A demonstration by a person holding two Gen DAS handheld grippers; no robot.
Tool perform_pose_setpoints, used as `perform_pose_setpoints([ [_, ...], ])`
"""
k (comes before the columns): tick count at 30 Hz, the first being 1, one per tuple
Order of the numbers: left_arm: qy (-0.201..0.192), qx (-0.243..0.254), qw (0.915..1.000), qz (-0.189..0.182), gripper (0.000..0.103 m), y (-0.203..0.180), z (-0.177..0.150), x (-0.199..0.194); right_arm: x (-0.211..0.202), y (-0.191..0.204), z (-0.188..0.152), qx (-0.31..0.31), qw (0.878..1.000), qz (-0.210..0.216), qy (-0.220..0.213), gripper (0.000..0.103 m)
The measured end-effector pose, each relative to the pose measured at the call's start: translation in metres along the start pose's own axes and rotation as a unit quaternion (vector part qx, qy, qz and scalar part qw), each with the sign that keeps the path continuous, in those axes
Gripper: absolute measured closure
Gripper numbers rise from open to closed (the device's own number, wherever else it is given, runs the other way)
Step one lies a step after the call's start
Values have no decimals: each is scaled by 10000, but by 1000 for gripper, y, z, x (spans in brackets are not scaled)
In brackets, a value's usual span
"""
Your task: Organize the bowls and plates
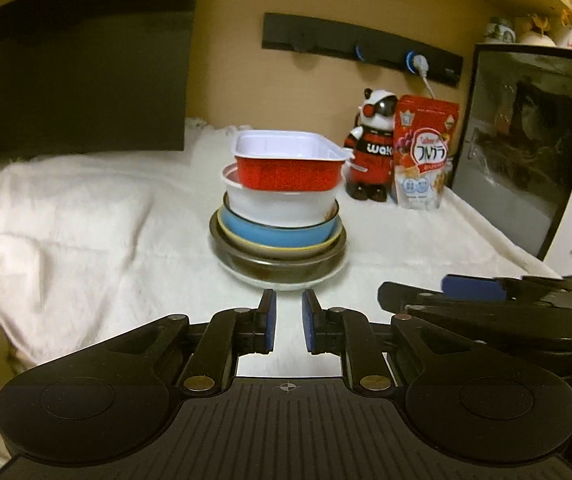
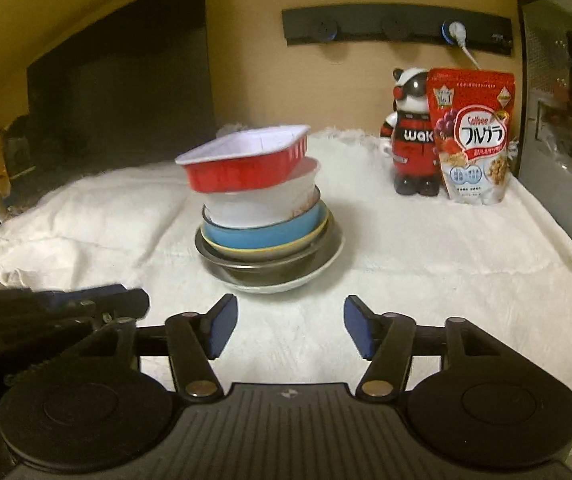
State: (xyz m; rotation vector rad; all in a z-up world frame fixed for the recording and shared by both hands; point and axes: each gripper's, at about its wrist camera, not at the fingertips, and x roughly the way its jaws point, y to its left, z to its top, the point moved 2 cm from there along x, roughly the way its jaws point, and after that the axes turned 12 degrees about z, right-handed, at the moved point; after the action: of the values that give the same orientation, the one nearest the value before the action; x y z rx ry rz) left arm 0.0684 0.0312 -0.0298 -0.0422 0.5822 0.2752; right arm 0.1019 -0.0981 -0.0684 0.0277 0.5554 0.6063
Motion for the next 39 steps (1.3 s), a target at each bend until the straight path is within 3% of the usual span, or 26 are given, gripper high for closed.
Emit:
perform_pose_setpoints([
  [5,-57,73,9997,216,87,1,0,-10,-12,3,-3,128,9998,146,36,40],
  [17,194,144,9997,16,87,-1,1,-14,-20,14,-4,89,9999,101,78,40],
  [39,350,68,9993,69,87,1,-1,-14,-17,11,-6,182,9995,137,239,39],
])
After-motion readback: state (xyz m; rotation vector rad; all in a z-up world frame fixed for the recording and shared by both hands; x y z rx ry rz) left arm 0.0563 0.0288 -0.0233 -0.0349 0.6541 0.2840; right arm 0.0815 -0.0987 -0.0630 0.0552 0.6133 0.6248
